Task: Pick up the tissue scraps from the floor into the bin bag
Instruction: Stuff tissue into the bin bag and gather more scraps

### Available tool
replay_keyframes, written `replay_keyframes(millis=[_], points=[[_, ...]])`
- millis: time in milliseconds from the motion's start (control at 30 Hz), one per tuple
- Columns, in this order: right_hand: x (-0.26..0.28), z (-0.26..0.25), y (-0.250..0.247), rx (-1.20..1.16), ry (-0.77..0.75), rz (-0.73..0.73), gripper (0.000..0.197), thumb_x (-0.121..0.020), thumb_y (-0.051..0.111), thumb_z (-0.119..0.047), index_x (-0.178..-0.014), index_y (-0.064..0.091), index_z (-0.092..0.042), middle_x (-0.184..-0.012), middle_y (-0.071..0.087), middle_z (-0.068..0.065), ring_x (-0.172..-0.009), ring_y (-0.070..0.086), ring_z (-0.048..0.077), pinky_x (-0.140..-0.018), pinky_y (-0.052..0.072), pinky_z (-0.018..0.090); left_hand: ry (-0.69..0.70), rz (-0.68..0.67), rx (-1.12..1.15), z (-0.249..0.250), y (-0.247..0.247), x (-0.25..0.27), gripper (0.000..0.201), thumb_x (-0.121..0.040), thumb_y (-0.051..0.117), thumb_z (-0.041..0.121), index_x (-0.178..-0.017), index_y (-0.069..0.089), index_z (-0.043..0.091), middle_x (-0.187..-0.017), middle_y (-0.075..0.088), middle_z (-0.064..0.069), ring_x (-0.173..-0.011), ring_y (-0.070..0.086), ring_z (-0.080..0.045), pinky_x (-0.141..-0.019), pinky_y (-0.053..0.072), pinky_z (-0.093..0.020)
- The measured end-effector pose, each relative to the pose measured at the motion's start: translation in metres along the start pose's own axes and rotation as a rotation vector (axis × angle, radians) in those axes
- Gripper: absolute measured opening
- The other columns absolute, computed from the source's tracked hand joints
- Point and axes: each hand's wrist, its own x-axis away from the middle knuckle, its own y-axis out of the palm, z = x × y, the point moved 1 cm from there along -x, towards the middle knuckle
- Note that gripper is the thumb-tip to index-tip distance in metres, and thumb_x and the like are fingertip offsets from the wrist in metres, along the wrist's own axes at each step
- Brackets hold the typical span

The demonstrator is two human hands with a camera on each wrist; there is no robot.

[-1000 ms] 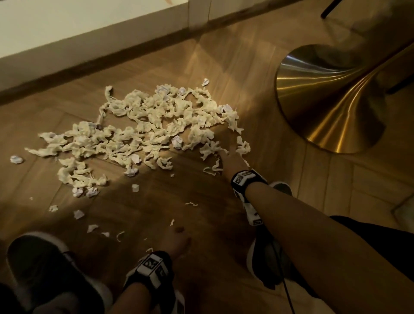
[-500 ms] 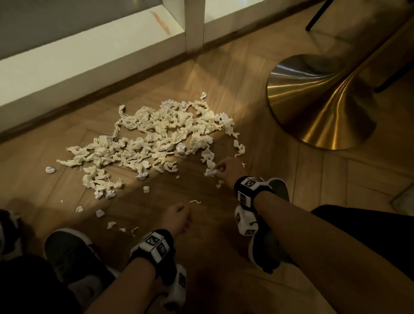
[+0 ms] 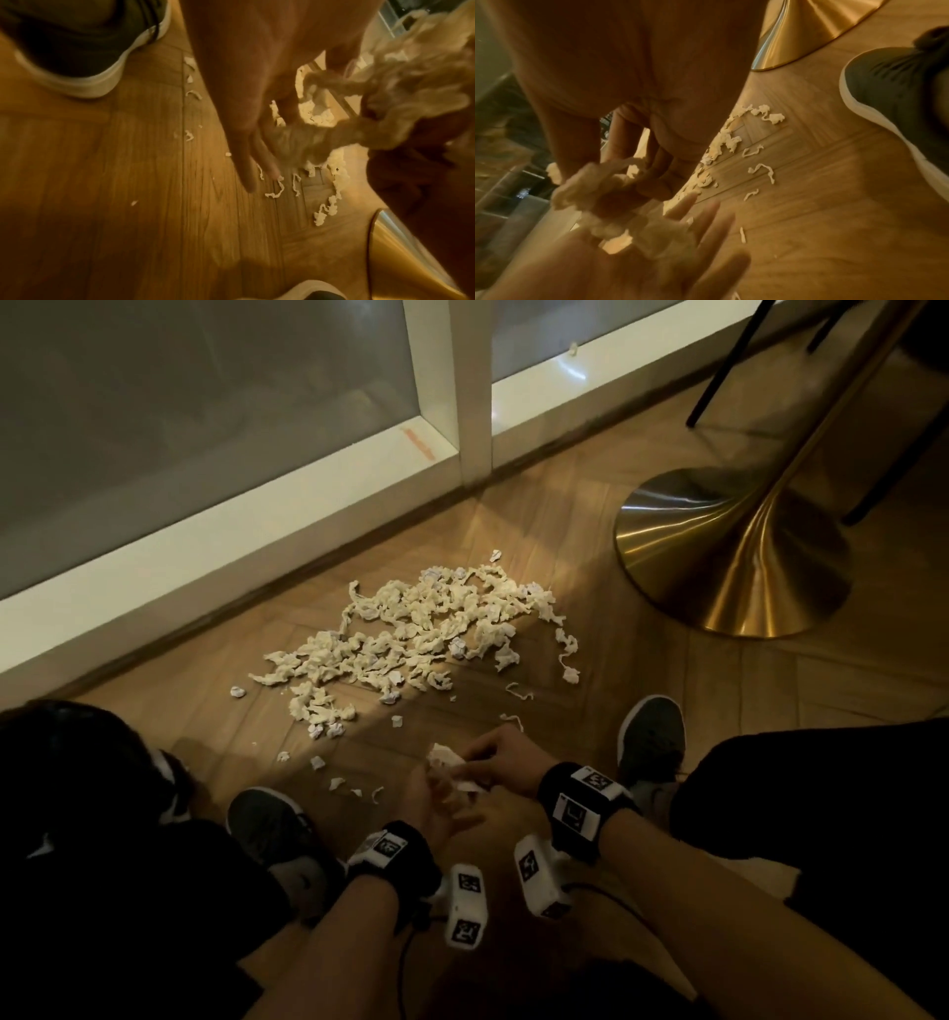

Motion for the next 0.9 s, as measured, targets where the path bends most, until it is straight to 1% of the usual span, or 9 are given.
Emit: replay_keyframes(millis=[133,167,233,267,367,467,600,767,900], points=[[0.022,0.015,0.015,0.096,-0.005,0.077,0.016,-0.084,0.070,-0.021,-0.083,0.074,-0.005,-0.069,0.066,0.001,-0.055,0.054,0.000,-0.054,0.042,0.014,0.037,-0.057,0.160,-0.028,0.004,0.016,0.048,-0.101,0.029,0.035,-0.123,0.058,0.003,-0.121,0.062,-0.022,-0.109,0.060,-0.036,-0.082,0.053,-0.046],[0.026,0.019,0.019,0.130,-0.008,0.094,0.020,-0.085,0.069,-0.021,-0.081,0.073,-0.002,-0.066,0.063,0.000,-0.053,0.051,-0.001,-0.053,0.039,0.013,0.023,-0.054,0.171,-0.032,0.006,0.019,0.046,-0.102,0.029,0.032,-0.119,0.058,0.000,-0.113,0.065,-0.022,-0.099,0.064,-0.033,-0.073,0.056,-0.041],[0.032,0.025,0.026,0.219,-0.026,0.118,0.018,-0.085,0.069,-0.022,-0.070,0.071,-0.012,-0.061,0.061,-0.006,-0.052,0.051,0.000,-0.055,0.042,0.016,0.015,-0.028,0.152,-0.039,0.010,0.024,0.041,-0.103,0.030,0.027,-0.103,0.061,0.000,-0.088,0.071,-0.017,-0.074,0.069,-0.026,-0.056,0.056,-0.032],[0.033,0.027,0.029,0.277,-0.036,0.129,0.015,-0.084,0.070,-0.024,-0.071,0.072,-0.017,-0.065,0.064,-0.005,-0.058,0.057,0.004,-0.060,0.047,0.023,0.023,-0.012,0.136,-0.041,0.011,0.025,0.039,-0.103,0.030,0.024,-0.098,0.062,0.002,-0.083,0.071,-0.016,-0.072,0.068,-0.025,-0.058,0.056,-0.033],[0.036,0.024,0.038,0.436,-0.091,0.158,0.015,-0.083,0.070,-0.028,-0.089,0.075,-0.016,-0.088,0.065,0.003,-0.080,0.059,0.017,-0.076,0.050,0.036,0.052,0.021,0.116,-0.042,0.012,0.030,0.035,-0.100,0.033,0.023,-0.098,0.062,0.004,-0.101,0.066,-0.017,-0.090,0.062,-0.029,-0.077,0.051,-0.039],[0.036,0.022,0.042,0.469,-0.138,0.260,0.019,-0.082,0.068,-0.040,-0.083,0.074,-0.022,-0.093,0.058,0.000,-0.083,0.055,0.014,-0.076,0.050,0.037,0.078,0.060,0.095,-0.037,0.013,0.031,0.036,-0.099,0.033,0.025,-0.094,0.062,0.006,-0.093,0.065,-0.015,-0.082,0.062,-0.028,-0.068,0.051,-0.037],[0.034,0.024,0.040,0.479,-0.174,0.389,0.027,-0.086,0.065,-0.036,-0.074,0.071,-0.013,-0.092,0.058,0.004,-0.080,0.056,0.016,-0.074,0.051,0.038,0.096,0.102,0.012,-0.036,0.018,0.029,0.046,-0.095,0.040,0.041,-0.090,0.069,0.007,-0.086,0.070,-0.014,-0.072,0.066,-0.027,-0.057,0.053,-0.034],[0.034,0.027,0.047,0.592,-0.220,0.261,0.024,-0.093,0.057,-0.024,-0.097,0.070,-0.004,-0.104,0.057,0.009,-0.092,0.056,0.019,-0.079,0.043,0.024,0.054,0.136,-0.046,-0.038,0.017,0.030,0.037,-0.096,0.045,0.041,-0.088,0.065,0.011,-0.082,0.064,-0.012,-0.071,0.059,-0.023,-0.062,0.047,-0.033],[0.038,0.023,0.051,0.789,-0.238,0.105,0.034,-0.098,0.042,-0.034,-0.118,0.062,-0.015,-0.125,0.051,0.001,-0.108,0.051,0.018,-0.093,0.044,0.034,0.038,0.097,-0.004,-0.025,0.008,0.028,0.031,-0.101,0.035,0.025,-0.087,0.058,0.010,-0.084,0.059,-0.012,-0.074,0.058,-0.022,-0.062,0.047,-0.031]])
